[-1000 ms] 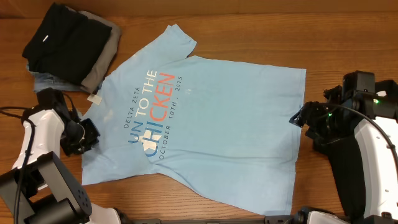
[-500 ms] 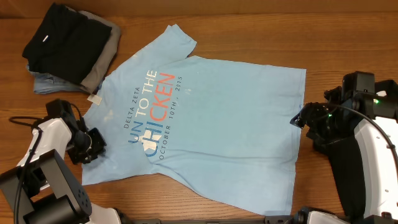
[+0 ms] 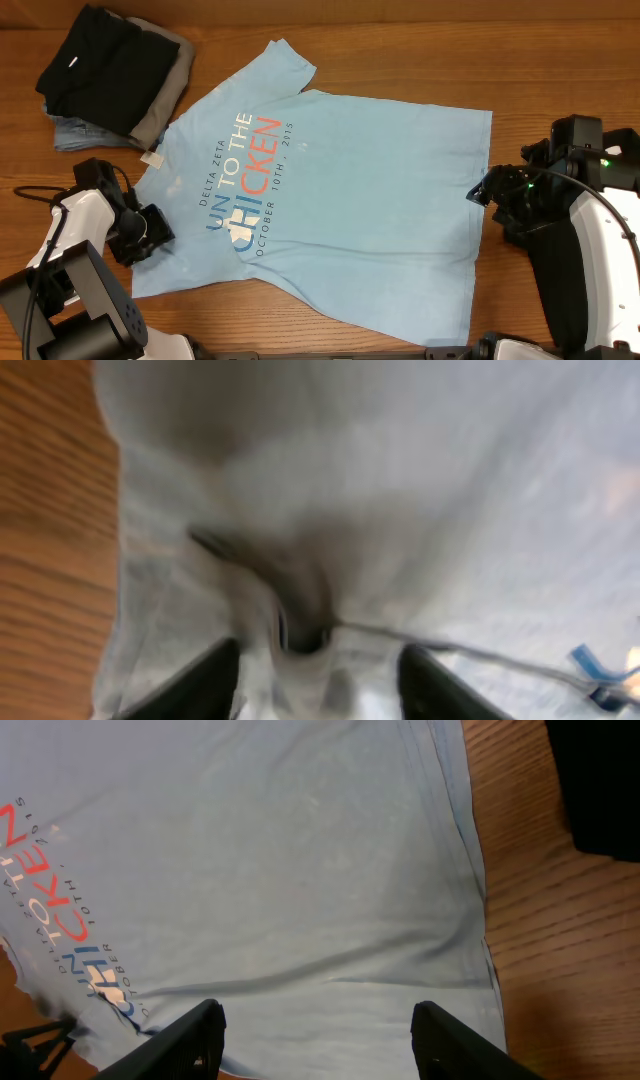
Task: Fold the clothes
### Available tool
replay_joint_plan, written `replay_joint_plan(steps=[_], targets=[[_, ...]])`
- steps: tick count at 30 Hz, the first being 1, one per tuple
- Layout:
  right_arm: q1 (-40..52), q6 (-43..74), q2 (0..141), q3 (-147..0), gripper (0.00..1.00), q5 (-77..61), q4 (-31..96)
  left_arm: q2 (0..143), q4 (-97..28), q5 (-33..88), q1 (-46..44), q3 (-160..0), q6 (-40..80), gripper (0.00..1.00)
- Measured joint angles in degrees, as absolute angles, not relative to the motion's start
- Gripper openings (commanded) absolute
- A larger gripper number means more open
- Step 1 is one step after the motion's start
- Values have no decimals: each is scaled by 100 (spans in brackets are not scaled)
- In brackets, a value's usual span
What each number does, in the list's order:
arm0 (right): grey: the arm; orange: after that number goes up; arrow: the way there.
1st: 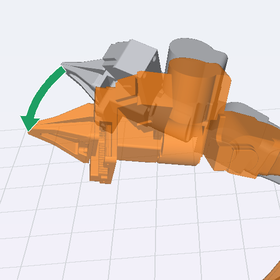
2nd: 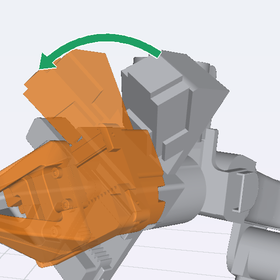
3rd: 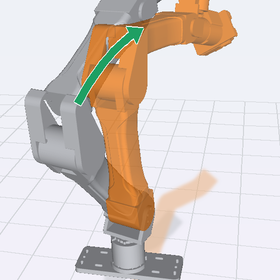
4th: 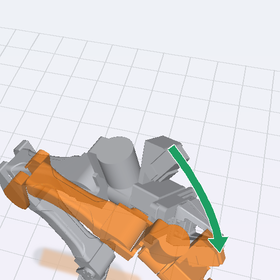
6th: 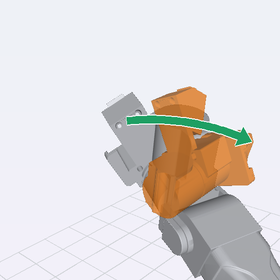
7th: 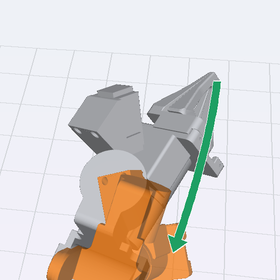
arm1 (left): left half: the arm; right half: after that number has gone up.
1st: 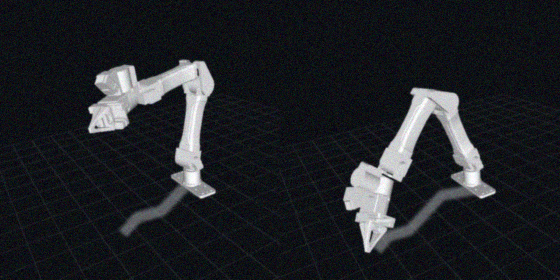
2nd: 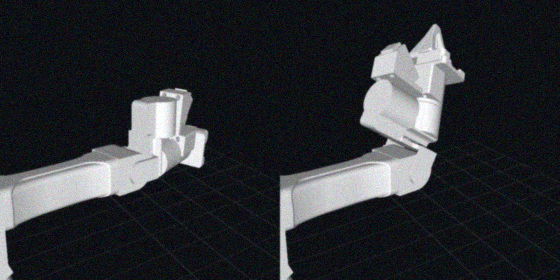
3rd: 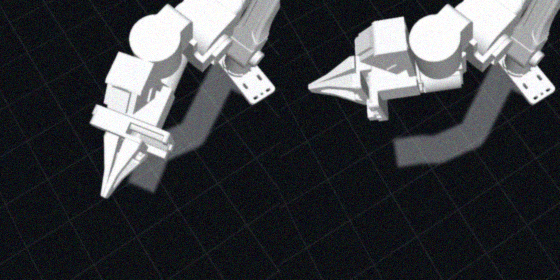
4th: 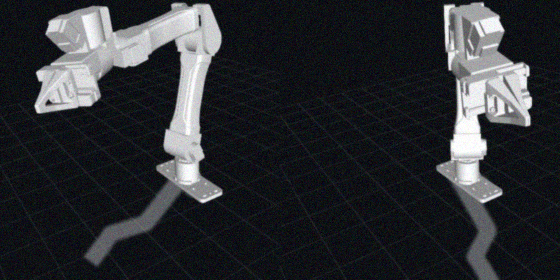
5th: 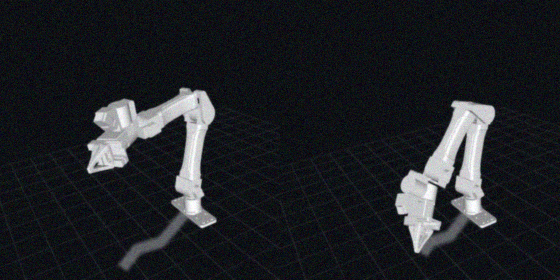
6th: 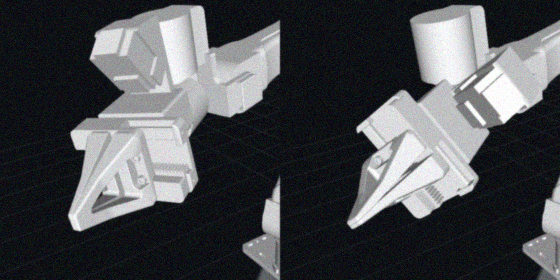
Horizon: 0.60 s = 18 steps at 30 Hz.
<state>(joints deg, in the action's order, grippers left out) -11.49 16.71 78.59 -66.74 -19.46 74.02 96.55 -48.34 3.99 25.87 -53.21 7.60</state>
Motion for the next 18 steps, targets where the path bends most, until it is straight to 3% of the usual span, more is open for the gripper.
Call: replay_joint_plan(steps=[8,18], targets=[[-1149,1667,7859,-6674,64,-1944,7402,9655,-4772,408,2587,-5374,760,4],[-1149,1669,7859,-6674,64,-1946,7404,9655,-5614,410,2587,-5905,755,4]])
